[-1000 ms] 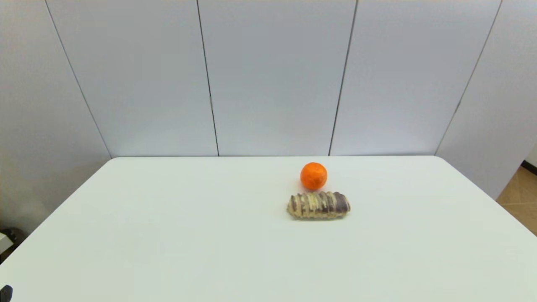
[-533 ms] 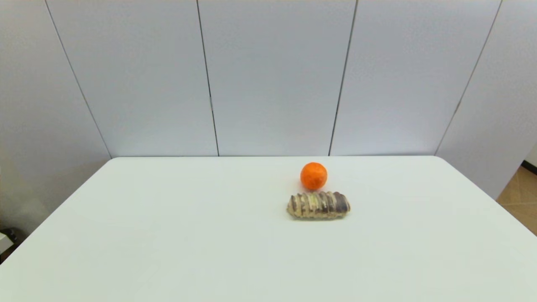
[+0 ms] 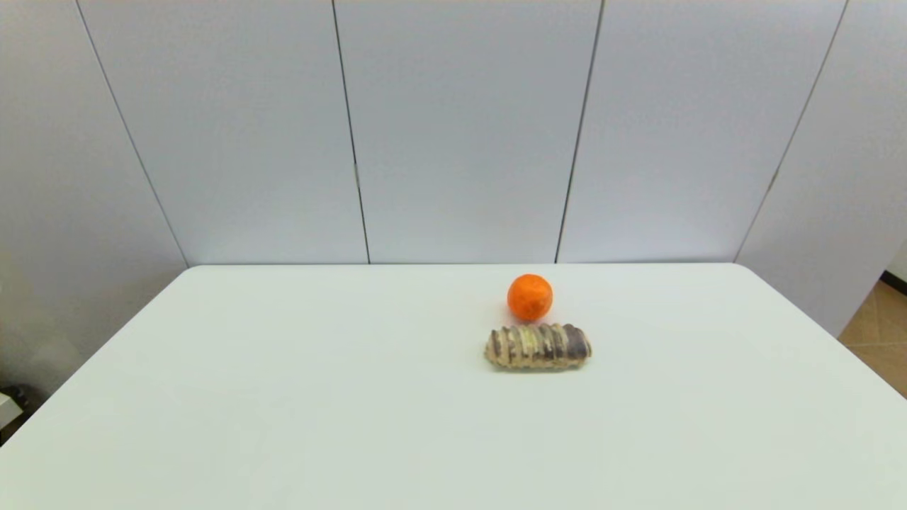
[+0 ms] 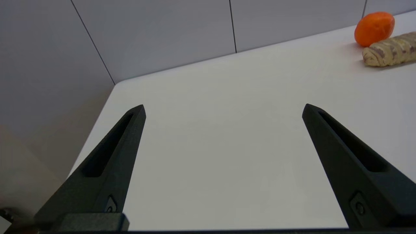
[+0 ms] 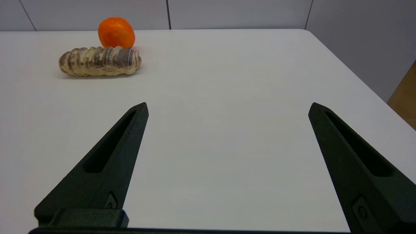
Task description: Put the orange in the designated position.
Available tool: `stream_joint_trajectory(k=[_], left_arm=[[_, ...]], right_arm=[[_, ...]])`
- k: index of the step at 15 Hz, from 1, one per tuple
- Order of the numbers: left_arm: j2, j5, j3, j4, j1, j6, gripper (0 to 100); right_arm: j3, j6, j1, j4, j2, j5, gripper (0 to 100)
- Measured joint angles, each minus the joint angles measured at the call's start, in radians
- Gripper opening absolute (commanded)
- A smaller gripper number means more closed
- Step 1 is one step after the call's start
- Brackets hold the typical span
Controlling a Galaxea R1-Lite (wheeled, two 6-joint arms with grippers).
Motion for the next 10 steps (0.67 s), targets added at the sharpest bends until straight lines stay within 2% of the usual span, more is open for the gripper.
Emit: stream_joint_trajectory(k=[10], left_arm=[[-0.040, 0.019, 0.086, 0.008, 0.001, -0.063, 100]], right_arm=[[0.000, 0.000, 0.000, 0.000, 0.000, 0.000, 100]])
